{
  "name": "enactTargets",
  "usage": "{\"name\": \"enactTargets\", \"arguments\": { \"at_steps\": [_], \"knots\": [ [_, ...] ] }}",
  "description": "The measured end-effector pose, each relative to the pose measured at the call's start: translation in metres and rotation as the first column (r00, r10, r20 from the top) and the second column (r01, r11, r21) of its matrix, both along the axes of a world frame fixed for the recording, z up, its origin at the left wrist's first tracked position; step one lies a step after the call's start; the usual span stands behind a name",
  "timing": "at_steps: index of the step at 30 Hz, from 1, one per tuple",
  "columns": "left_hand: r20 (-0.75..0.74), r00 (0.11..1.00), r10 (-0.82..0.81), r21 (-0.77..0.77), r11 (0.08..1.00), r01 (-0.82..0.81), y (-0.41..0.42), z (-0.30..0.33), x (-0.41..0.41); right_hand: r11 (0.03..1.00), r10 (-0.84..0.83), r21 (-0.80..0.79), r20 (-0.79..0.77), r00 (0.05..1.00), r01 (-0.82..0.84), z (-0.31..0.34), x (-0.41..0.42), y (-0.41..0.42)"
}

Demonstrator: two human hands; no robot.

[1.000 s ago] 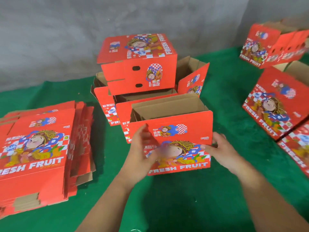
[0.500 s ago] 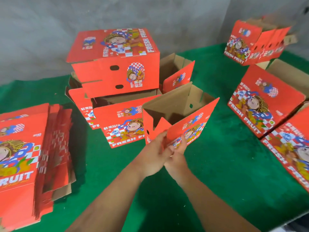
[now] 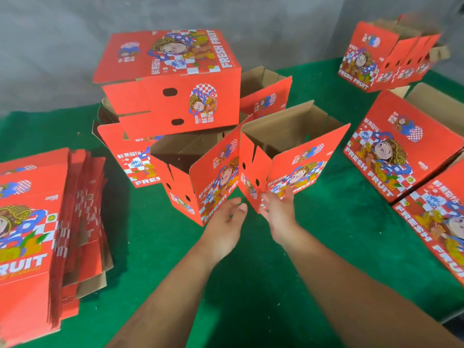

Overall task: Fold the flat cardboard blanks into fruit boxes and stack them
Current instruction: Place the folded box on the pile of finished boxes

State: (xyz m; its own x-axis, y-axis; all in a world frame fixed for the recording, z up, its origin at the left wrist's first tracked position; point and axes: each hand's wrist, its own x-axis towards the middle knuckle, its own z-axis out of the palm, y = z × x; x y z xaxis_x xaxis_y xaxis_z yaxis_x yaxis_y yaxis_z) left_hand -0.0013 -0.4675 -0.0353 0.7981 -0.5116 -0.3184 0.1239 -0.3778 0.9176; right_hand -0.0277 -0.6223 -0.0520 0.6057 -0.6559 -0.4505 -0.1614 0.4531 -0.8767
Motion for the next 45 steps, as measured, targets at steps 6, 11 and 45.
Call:
{"name": "enactTargets", "arguments": {
  "at_steps": [6, 11, 45],
  "knots": [
    [-0.033, 0.988, 0.150, -0.051, 0.987, -0.152, 0.017, 0.001, -0.003, 0.967, 0.254, -0.027, 0.019, 0.967, -0.253, -0.013, -0.010, 0.090],
    [-0.089, 0.941, 0.326, -0.132, 0.933, -0.335, 0.059, 0.008, -0.015, 0.928, 0.352, -0.142, 0.033, 0.935, -0.344, 0.000, -0.009, 0.143],
    [0.593, 0.805, -0.010, 0.428, 0.851, -0.304, 0.451, -0.009, 0.066, 0.832, 0.478, -0.093, -0.382, 0.791, -0.547, 0.022, 0.062, 0.453]
  ]
}}
